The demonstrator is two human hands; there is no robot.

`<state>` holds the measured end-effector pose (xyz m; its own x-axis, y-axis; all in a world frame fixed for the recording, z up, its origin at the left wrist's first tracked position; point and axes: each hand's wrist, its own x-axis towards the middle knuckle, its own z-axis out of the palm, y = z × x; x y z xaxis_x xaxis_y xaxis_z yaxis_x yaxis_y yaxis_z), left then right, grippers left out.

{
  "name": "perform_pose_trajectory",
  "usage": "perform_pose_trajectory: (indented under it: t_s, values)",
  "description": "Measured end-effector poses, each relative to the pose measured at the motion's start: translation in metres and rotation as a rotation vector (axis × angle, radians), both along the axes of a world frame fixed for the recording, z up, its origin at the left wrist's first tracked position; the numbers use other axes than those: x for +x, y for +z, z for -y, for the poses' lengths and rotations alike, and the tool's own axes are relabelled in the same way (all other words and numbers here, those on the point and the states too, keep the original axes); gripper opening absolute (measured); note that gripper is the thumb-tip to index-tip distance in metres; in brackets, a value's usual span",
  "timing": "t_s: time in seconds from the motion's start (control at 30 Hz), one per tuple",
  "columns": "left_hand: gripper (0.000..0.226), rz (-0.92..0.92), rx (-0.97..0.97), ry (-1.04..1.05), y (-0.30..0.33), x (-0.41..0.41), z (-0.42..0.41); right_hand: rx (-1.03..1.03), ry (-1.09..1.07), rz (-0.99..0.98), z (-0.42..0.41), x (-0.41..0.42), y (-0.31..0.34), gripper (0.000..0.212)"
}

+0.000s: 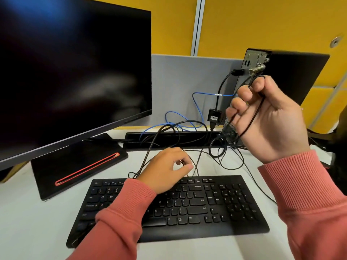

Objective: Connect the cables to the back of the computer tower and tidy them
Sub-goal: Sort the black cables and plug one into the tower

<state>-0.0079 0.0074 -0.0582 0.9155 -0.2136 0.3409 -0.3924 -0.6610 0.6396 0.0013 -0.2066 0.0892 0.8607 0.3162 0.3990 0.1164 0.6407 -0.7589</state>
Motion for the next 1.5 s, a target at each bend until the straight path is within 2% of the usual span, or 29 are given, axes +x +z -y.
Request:
perform_pose_trajectory:
  t_s: [0.07, 0.1, 0.17, 0.2, 0.23, 0.37, 0.43, 0.5, 0.53, 0.63, 0.73, 0.83, 0.93, 1.07, 1.2, 1.27, 1.3, 1.33, 1.4, 1.43, 1.5]
  values:
    - [0.020, -0.020, 0.088, -0.012, -0.003, 0.001, -0.005, -0.044, -0.091, -0.045, 0.001, 0.006, 0.000, 0.027]
    - [0.021, -0.029, 0.100, -0.032, -0.003, 0.001, -0.007, -0.142, -0.203, -0.033, 0.002, 0.009, -0.002, 0.026]
    - [0.025, 0.019, 0.068, -0.036, -0.002, -0.001, -0.009, -0.477, -0.480, 0.095, 0.003, 0.015, -0.011, 0.023]
    - [0.029, 0.074, 0.033, 0.001, -0.001, 0.000, -0.007, -0.643, -0.550, 0.178, 0.002, 0.017, -0.018, 0.023]
    - [0.033, 0.136, -0.013, 0.056, 0.001, 0.000, -0.004, -0.783, -0.546, 0.254, 0.000, 0.018, -0.027, 0.026]
    - [0.039, 0.314, -0.152, 0.266, 0.011, 0.002, 0.012, -1.346, -0.182, 0.467, -0.016, 0.008, -0.063, 0.037]
    - [0.038, 0.316, -0.243, 0.282, 0.013, 0.002, 0.014, -1.493, -0.185, 0.542, -0.024, 0.005, -0.080, 0.030]
    - [0.037, 0.295, -0.320, 0.265, 0.015, 0.001, 0.012, -1.438, -0.204, 0.605, -0.029, 0.006, -0.092, 0.021]
    - [0.037, 0.286, -0.336, 0.253, 0.016, 0.001, 0.011, -1.377, -0.211, 0.600, -0.028, 0.008, -0.095, 0.026]
    - [0.033, 0.240, -0.308, 0.204, 0.015, 0.003, 0.005, -1.000, -0.233, 0.334, -0.024, 0.015, -0.090, 0.037]
    - [0.029, 0.192, -0.207, 0.210, 0.005, 0.007, -0.006, -0.580, -0.381, 0.064, -0.015, 0.024, -0.068, 0.036]
    - [0.029, 0.184, -0.185, 0.285, 0.002, 0.007, -0.018, -0.294, -0.549, -0.019, 0.002, 0.034, -0.046, 0.034]
    - [0.024, 0.211, -0.200, 0.299, 0.008, 0.009, -0.030, -0.143, -0.720, 0.000, 0.021, 0.047, -0.037, 0.031]
    - [0.019, 0.171, -0.406, 0.222, 0.034, 0.000, -0.036, -0.245, -1.044, 0.012, 0.036, 0.059, -0.043, 0.025]
    - [0.035, 0.225, -0.632, 0.219, 0.057, -0.009, -0.039, -0.432, -1.226, 0.070, 0.045, 0.063, -0.059, 0.022]
    - [0.037, 0.249, -0.703, 0.194, 0.066, -0.013, -0.037, -0.675, -1.174, 0.087, 0.047, 0.065, -0.066, 0.016]
    - [0.036, 0.247, -0.701, 0.194, 0.069, -0.014, -0.034, -0.865, -1.113, 0.062, 0.047, 0.063, -0.068, 0.009]
    - [0.034, 0.249, -0.669, 0.205, 0.071, -0.015, -0.031, -1.095, -1.033, 0.018, 0.045, 0.062, -0.070, 0.011]
    - [0.029, 0.277, -0.552, 0.201, 0.072, -0.017, -0.022, -1.485, -0.852, -0.021, 0.037, 0.053, -0.072, 0.041]
    - [0.027, 0.289, -0.483, 0.182, 0.070, -0.018, -0.018, -1.542, -0.793, 0.045, 0.029, 0.044, -0.070, 0.055]
    - [0.025, 0.276, -0.385, 0.154, 0.065, -0.016, -0.011, -1.364, -0.647, 0.215, 0.007, 0.024, -0.061, 0.073]
